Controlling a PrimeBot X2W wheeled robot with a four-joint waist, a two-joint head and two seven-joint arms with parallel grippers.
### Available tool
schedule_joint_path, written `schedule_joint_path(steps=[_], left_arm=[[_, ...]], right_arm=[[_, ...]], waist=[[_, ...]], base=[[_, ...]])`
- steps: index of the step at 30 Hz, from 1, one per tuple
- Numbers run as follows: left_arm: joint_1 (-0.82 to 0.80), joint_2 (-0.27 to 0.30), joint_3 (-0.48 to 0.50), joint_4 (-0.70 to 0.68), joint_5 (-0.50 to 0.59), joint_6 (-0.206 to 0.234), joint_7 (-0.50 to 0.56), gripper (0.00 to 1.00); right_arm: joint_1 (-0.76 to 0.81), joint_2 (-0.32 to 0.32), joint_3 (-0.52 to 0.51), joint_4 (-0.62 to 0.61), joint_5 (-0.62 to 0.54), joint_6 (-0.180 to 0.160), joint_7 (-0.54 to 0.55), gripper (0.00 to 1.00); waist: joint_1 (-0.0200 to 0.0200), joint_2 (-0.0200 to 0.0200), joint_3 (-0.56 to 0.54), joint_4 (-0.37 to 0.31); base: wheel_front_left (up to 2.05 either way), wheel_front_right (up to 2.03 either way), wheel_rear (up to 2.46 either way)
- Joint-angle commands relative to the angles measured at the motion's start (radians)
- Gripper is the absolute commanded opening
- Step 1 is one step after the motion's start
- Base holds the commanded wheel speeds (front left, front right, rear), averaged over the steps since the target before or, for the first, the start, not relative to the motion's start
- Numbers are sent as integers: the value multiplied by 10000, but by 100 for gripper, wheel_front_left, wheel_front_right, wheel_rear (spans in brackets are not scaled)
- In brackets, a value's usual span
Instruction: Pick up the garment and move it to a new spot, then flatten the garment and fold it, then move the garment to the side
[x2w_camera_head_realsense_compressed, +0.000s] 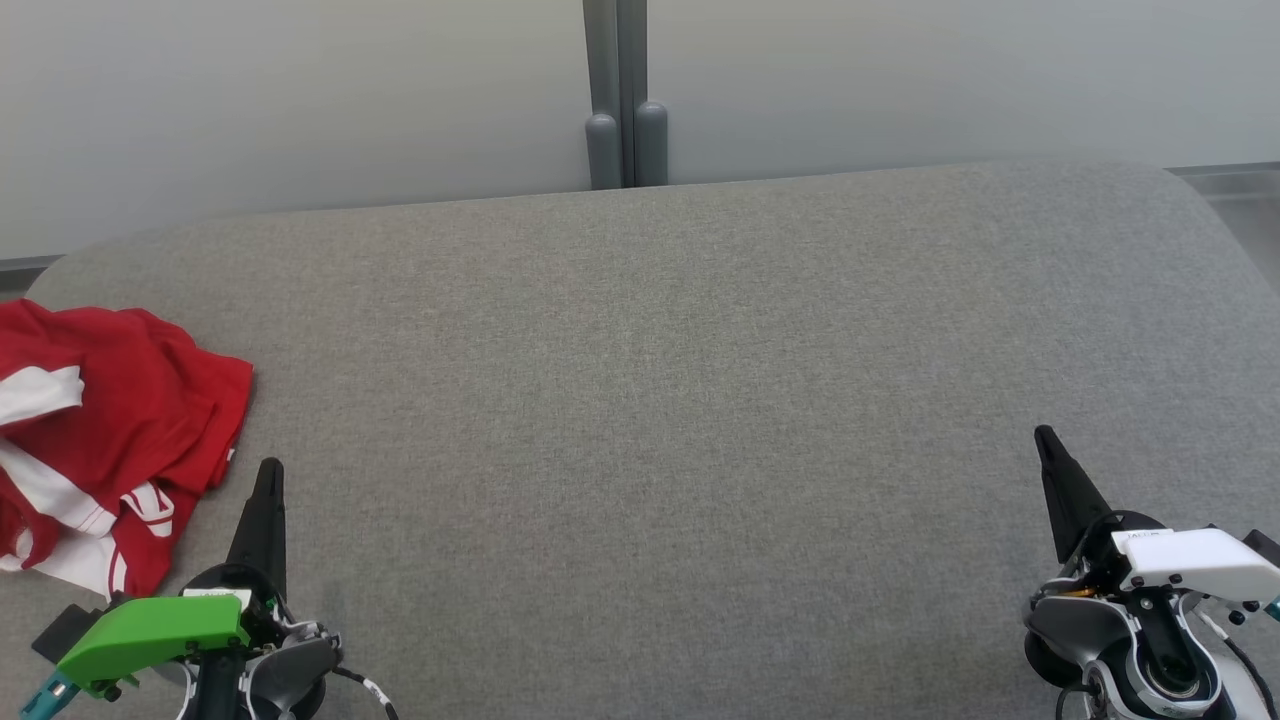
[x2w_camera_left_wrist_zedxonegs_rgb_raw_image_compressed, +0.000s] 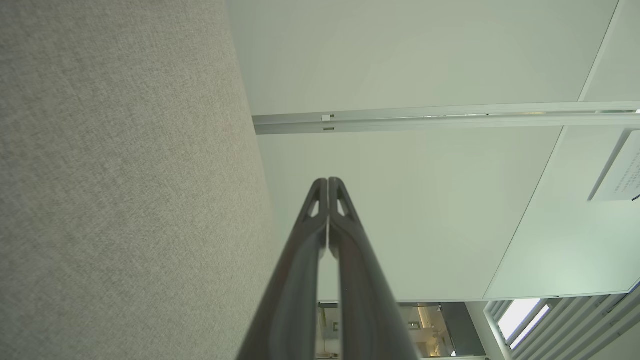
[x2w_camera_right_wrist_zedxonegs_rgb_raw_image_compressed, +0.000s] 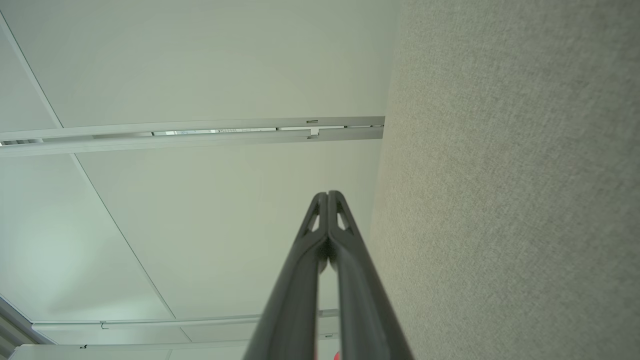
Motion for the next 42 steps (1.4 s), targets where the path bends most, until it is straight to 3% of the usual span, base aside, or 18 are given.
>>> schedule_joint_path(steps=[1,42], left_arm=[[-134,71,34,-40,-7,-59,42,0],[-134,71,33,-41,-8,-59,42,0]], right_arm=[[127,-45,-24,-36,55,4,24,0],[127,-46,-23,-36,55,4,23,0]], waist=[[0,0,0,0],[0,0,0,0]], base=[[0,0,0],[0,0,0]])
